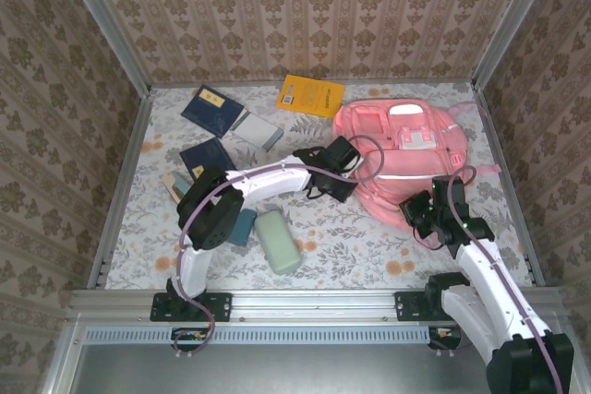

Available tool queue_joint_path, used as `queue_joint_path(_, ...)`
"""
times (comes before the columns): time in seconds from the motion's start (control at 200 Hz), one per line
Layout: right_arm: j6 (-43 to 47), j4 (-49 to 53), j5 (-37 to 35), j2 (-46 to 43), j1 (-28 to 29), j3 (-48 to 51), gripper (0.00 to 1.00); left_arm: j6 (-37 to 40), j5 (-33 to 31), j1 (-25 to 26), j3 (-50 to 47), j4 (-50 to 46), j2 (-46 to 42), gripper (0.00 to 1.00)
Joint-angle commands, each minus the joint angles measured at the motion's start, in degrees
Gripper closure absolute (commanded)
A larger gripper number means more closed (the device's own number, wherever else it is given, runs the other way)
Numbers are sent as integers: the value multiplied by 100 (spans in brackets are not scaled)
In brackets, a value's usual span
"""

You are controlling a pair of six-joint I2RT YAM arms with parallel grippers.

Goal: Pack the student bag
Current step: Unzip the student bag at the top-right of the table.

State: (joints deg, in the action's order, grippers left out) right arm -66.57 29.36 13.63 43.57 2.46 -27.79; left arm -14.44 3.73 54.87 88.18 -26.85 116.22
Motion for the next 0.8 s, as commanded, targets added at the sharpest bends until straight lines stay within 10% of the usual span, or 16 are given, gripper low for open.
queue_joint_path(0.0, 530, 792, -220, -169, -206, -385, 100, 307, -499, -498, 430, -257, 165, 100)
queue_joint_path(0.62, 746, -98, 330, 499, 112, -1013, 100, 477, -311, -1213, 2250, -613, 1397, 100)
queue_joint_path(0.715, 916, -69, 232, 759, 259, -1289, 100, 426, -298, -1215, 2161, -668, 1262, 61)
queue_joint_path(0.795, 927, -192, 236, 897, 328, -1349, 100, 332, -302, -1206, 2018, -734, 1006, 47)
